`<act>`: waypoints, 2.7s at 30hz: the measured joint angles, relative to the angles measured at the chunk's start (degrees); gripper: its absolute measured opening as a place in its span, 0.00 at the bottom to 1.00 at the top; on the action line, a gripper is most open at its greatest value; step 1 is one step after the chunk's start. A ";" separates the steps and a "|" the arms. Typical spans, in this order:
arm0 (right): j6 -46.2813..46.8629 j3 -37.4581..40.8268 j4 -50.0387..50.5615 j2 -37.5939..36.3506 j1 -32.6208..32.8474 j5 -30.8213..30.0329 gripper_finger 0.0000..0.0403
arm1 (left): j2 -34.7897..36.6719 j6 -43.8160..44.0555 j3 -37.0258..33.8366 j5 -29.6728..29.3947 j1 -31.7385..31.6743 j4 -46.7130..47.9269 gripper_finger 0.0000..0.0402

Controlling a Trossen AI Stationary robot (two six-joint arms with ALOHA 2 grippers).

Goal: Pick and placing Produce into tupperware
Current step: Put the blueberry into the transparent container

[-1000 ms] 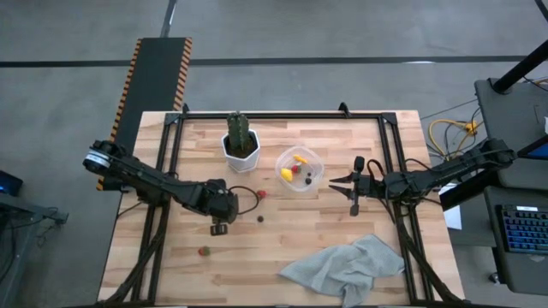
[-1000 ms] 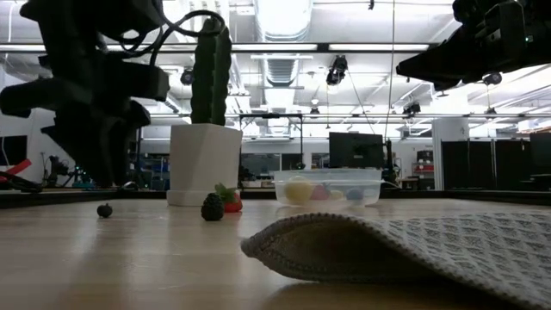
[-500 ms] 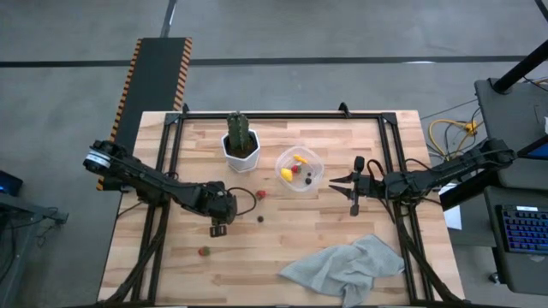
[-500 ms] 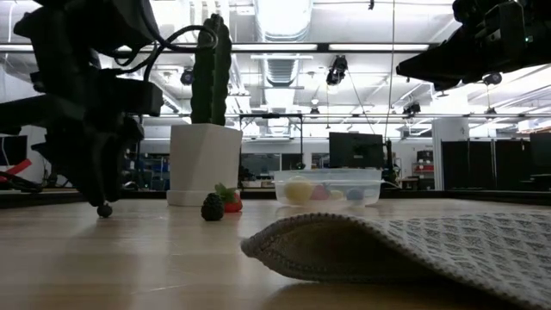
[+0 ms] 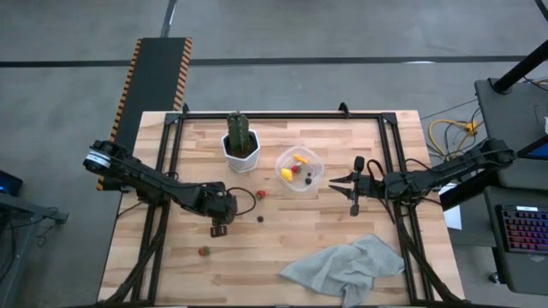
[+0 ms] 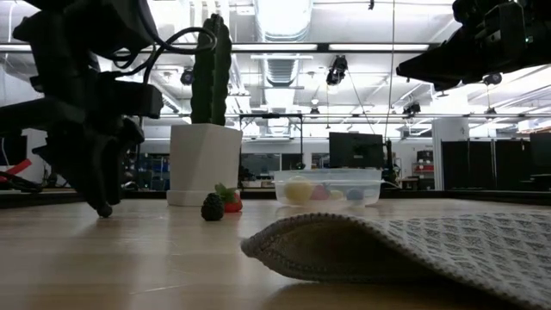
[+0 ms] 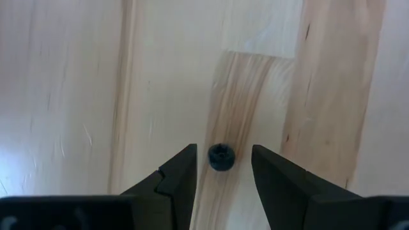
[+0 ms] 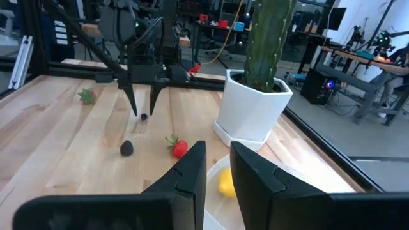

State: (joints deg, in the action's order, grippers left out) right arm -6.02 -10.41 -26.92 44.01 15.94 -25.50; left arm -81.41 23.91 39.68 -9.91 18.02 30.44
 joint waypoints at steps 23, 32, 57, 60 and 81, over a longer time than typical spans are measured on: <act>0.00 0.00 0.13 0.01 0.00 0.02 0.16 | 0.02 1.37 -3.41 0.04 0.02 -4.99 0.33; 0.00 0.00 0.12 0.01 0.00 0.02 0.16 | 0.02 1.37 -3.45 0.48 0.04 -5.21 0.23; -0.02 0.00 0.09 0.00 0.00 0.02 0.16 | -0.09 1.21 -2.73 -0.14 -0.02 -4.89 0.06; -0.04 0.00 0.09 0.01 0.00 0.02 0.16 | -0.09 0.77 -1.62 -1.11 -0.02 -4.94 0.06; -0.02 0.00 0.03 0.00 0.00 0.02 0.16 | -0.04 -24.63 10.42 -13.49 -1.58 -19.24 0.05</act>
State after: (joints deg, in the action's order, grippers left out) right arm -6.04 -10.41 -26.89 44.02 15.94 -25.47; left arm -81.45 -0.72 50.10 -23.41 16.44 11.19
